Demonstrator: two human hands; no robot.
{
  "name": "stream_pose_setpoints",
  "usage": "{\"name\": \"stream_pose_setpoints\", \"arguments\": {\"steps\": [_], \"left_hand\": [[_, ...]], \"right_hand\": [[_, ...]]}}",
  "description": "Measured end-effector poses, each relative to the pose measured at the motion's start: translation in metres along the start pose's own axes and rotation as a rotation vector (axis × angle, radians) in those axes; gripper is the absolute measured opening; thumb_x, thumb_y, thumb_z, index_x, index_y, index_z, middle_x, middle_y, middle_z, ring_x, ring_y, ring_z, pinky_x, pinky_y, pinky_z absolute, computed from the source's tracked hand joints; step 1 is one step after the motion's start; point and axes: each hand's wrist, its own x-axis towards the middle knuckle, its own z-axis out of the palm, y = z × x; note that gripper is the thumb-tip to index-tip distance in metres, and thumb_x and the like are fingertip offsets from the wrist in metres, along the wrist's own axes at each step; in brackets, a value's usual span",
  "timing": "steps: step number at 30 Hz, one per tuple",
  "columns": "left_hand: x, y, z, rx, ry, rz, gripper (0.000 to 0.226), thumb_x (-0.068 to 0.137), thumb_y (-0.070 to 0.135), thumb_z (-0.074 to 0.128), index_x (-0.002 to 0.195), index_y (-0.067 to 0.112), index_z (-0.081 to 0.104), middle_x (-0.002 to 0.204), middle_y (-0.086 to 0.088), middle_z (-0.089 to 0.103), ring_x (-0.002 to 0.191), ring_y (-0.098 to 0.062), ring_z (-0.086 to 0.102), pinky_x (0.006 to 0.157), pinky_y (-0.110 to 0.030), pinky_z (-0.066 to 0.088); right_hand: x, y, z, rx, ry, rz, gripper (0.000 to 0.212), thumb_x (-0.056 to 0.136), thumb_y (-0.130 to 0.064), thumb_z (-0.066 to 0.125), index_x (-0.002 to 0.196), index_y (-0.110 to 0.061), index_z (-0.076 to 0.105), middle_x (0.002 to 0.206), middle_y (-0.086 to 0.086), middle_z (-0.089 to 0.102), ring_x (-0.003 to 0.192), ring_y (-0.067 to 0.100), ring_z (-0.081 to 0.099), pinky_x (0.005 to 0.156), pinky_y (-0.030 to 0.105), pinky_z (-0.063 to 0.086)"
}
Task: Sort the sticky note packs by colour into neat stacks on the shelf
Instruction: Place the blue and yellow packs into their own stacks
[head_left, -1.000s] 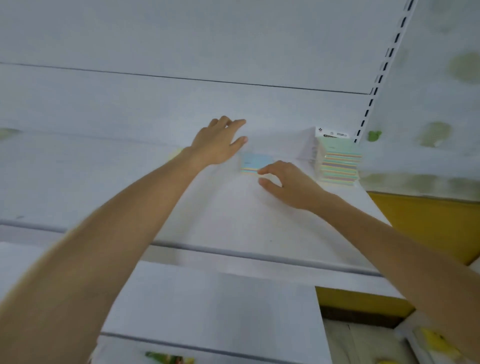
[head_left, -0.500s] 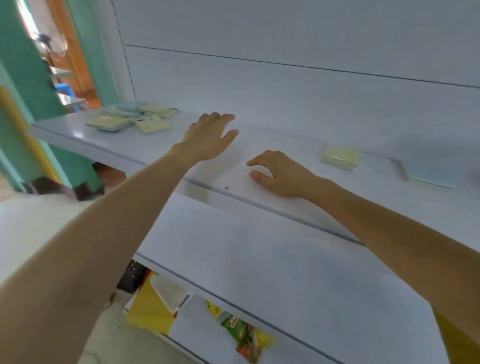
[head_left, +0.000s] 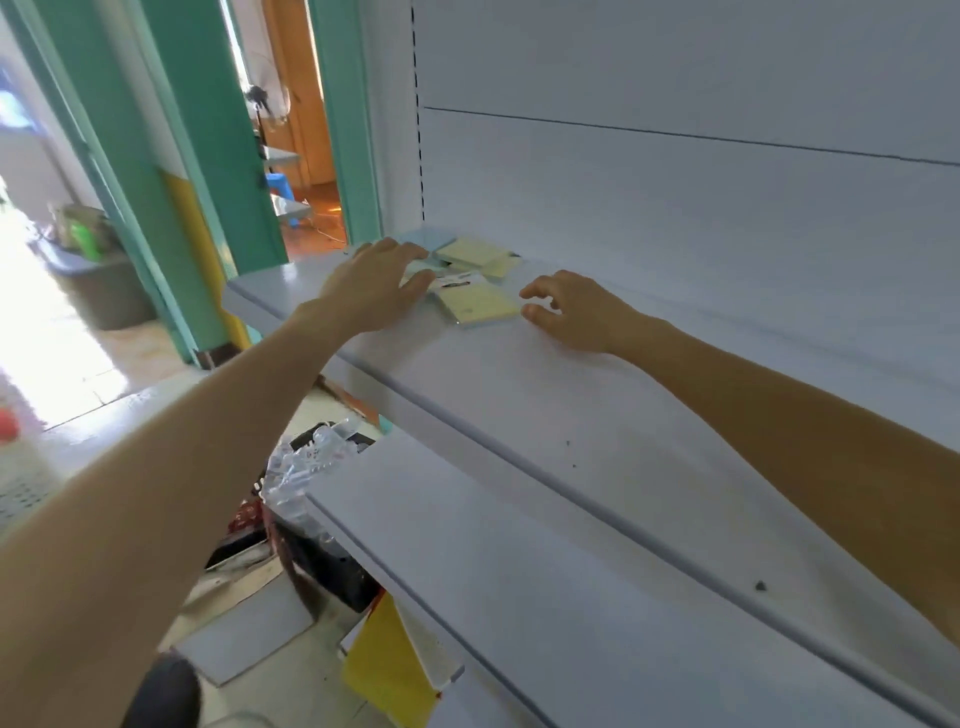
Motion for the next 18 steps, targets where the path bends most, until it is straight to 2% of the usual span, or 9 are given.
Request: {"name": "stream_pose_setpoints", "arguments": {"steps": [5, 7, 10, 13, 14, 16, 18], "left_hand": [[0.035, -0.058, 0.004, -0.016, 0.001, -0.028, 0.042, 0.096, 0.033, 0.040, 0.132, 0.012, 0.046, 0.128, -0.018, 0.053, 0.121, -0.034, 0.047, 0.103, -0.044, 0.036], [0.051, -0.071, 0.008, -0.026, -0.024, -0.014, 0.042, 0.096, 0.031, 0.040, 0.133, 0.012, 0.045, 0.130, -0.019, 0.050, 0.123, -0.035, 0.046, 0.105, -0.042, 0.035], [0.083, -0.090, 0.016, -0.074, -0.066, 0.006, 0.042, 0.097, 0.031, 0.038, 0.136, 0.018, 0.043, 0.133, -0.019, 0.046, 0.128, -0.034, 0.042, 0.108, -0.043, 0.033], [0.117, -0.103, 0.028, -0.110, -0.138, 0.065, 0.045, 0.097, 0.032, 0.036, 0.141, 0.022, 0.036, 0.137, -0.020, 0.042, 0.132, -0.032, 0.037, 0.111, -0.040, 0.027], [0.126, -0.105, 0.032, -0.127, -0.172, 0.078, 0.046, 0.097, 0.032, 0.036, 0.143, 0.023, 0.033, 0.140, -0.020, 0.039, 0.134, -0.031, 0.034, 0.112, -0.039, 0.025], [0.143, -0.108, 0.039, -0.137, -0.243, 0.094, 0.049, 0.097, 0.036, 0.036, 0.145, 0.026, 0.028, 0.146, -0.019, 0.033, 0.139, -0.031, 0.027, 0.114, -0.040, 0.022], [0.159, -0.111, 0.045, -0.139, -0.293, 0.071, 0.050, 0.096, 0.039, 0.034, 0.145, 0.027, 0.027, 0.149, -0.019, 0.029, 0.140, -0.034, 0.025, 0.114, -0.042, 0.024]], "right_hand": [[0.077, -0.005, 0.019, 0.091, 0.060, 0.113, 0.043, 0.093, -0.032, 0.045, 0.129, -0.008, 0.048, 0.133, 0.018, 0.050, 0.119, 0.033, 0.050, 0.097, 0.035, 0.038], [0.102, -0.005, 0.024, 0.098, 0.101, 0.156, 0.046, 0.092, -0.034, 0.045, 0.131, -0.010, 0.046, 0.134, 0.019, 0.049, 0.122, 0.034, 0.047, 0.102, 0.039, 0.038], [0.133, -0.008, 0.029, 0.102, 0.108, 0.217, 0.052, 0.093, -0.036, 0.041, 0.141, -0.017, 0.033, 0.141, 0.022, 0.040, 0.132, 0.036, 0.035, 0.110, 0.042, 0.029], [0.153, -0.021, 0.033, 0.121, 0.020, 0.347, 0.054, 0.096, -0.042, 0.029, 0.146, -0.025, 0.017, 0.149, 0.022, 0.027, 0.140, 0.037, 0.019, 0.113, 0.047, 0.019], [0.157, -0.025, 0.037, 0.140, -0.011, 0.410, 0.051, 0.097, -0.041, 0.025, 0.146, -0.027, 0.019, 0.149, 0.020, 0.028, 0.139, 0.037, 0.020, 0.112, 0.048, 0.020], [0.158, -0.033, 0.044, 0.211, -0.004, 0.499, 0.042, 0.098, -0.032, 0.023, 0.138, -0.023, 0.035, 0.144, 0.014, 0.038, 0.132, 0.036, 0.031, 0.107, 0.046, 0.027], [0.157, -0.038, 0.049, 0.209, 0.038, 0.526, 0.040, 0.096, -0.035, 0.026, 0.126, -0.022, 0.048, 0.137, 0.010, 0.047, 0.123, 0.035, 0.041, 0.101, 0.045, 0.035]]}}
